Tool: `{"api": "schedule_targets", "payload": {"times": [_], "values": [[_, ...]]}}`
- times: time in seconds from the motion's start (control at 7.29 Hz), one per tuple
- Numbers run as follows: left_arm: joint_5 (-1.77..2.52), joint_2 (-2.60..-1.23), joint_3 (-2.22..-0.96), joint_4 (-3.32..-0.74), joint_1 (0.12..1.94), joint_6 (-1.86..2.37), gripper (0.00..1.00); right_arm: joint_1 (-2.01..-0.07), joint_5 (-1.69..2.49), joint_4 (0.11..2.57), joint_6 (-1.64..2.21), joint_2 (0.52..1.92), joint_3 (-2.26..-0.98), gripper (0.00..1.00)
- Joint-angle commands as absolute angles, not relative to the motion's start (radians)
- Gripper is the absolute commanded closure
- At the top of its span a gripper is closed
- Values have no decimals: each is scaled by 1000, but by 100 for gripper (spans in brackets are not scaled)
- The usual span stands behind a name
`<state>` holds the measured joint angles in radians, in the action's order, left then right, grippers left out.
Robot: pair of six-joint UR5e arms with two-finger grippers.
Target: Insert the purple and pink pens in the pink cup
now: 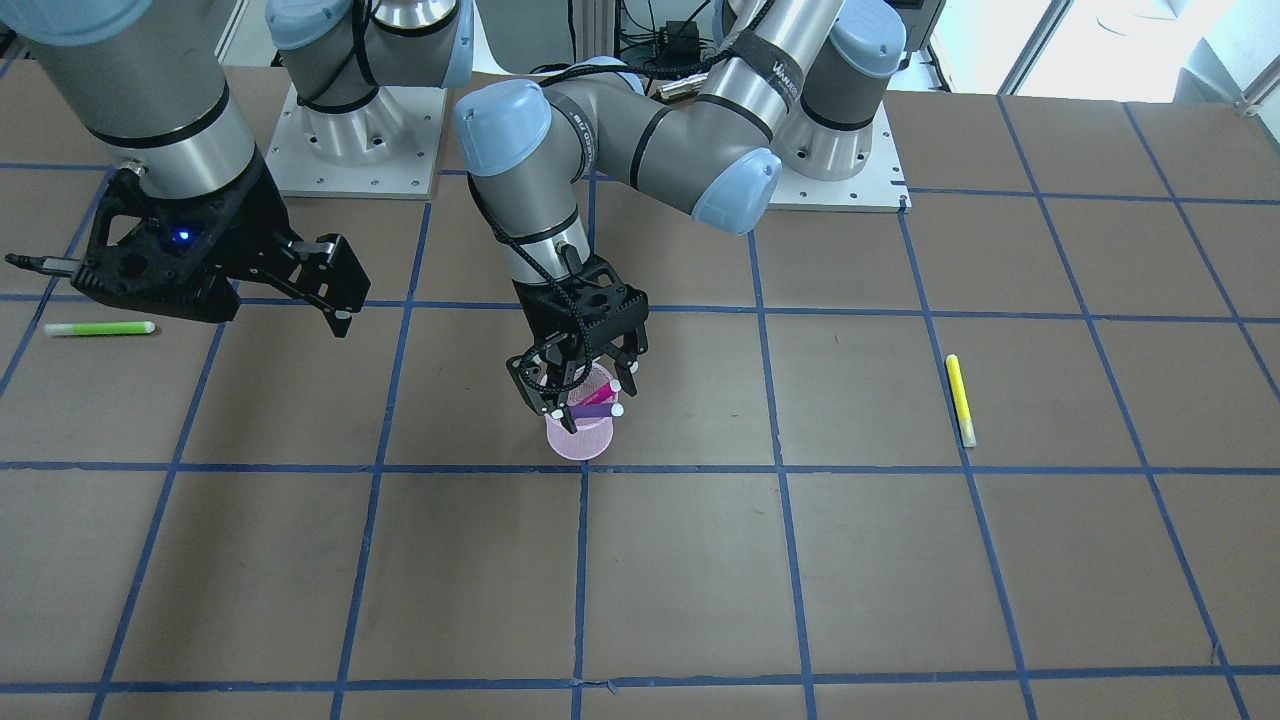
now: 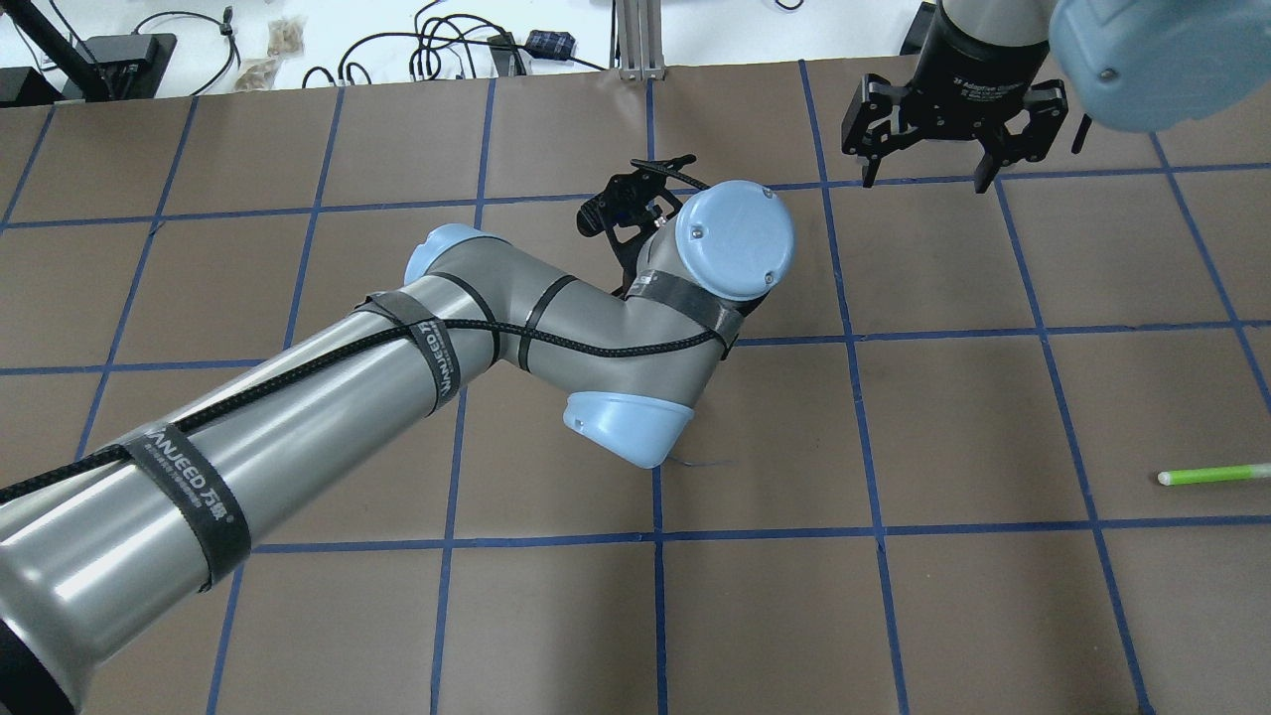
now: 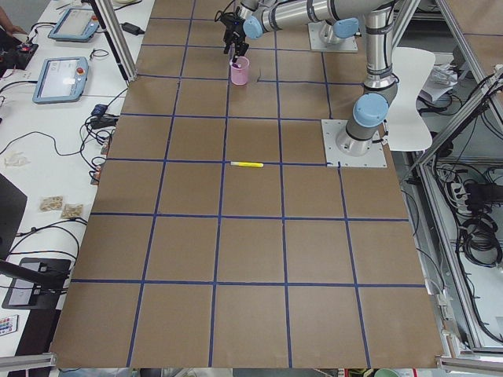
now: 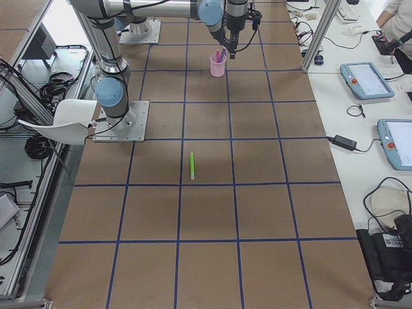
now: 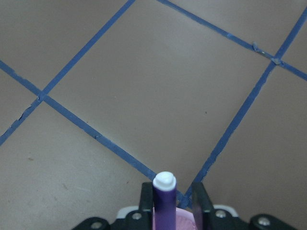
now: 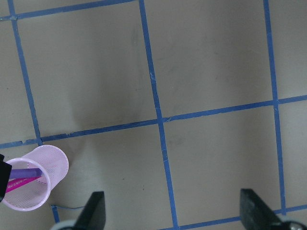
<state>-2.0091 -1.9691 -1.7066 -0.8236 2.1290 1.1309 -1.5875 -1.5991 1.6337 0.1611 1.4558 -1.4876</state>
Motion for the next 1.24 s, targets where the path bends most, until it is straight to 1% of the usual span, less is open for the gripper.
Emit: {"api": "schedule_targets", "payload": {"times": [0.0,0.14,0.55,0.82,0.96,1.1], "values": [[-1994,-1956,-1692,-836,2129,1102,0,-1579,-1588,1632,152,1457,-1485,0],[-1984,-1930,-1677,-841,2115,924,0,-1577,-1566,1631,144,1466,-1486,0],[-1734,-1855,-1632,-934,1907,483,0,-1574,-1535,1644,51,1471,-1488,0],[-1651,-1803,-1589,-1117,1760,419,0,-1572,-1536,1646,35,1471,-1488,0],[-1635,-1761,-1569,-1273,1656,319,0,-1572,-1539,1646,28,1471,-1488,0],[-1620,-1729,-1568,-1343,1584,152,0,-1571,-1537,1646,26,1471,-1488,0]]}}
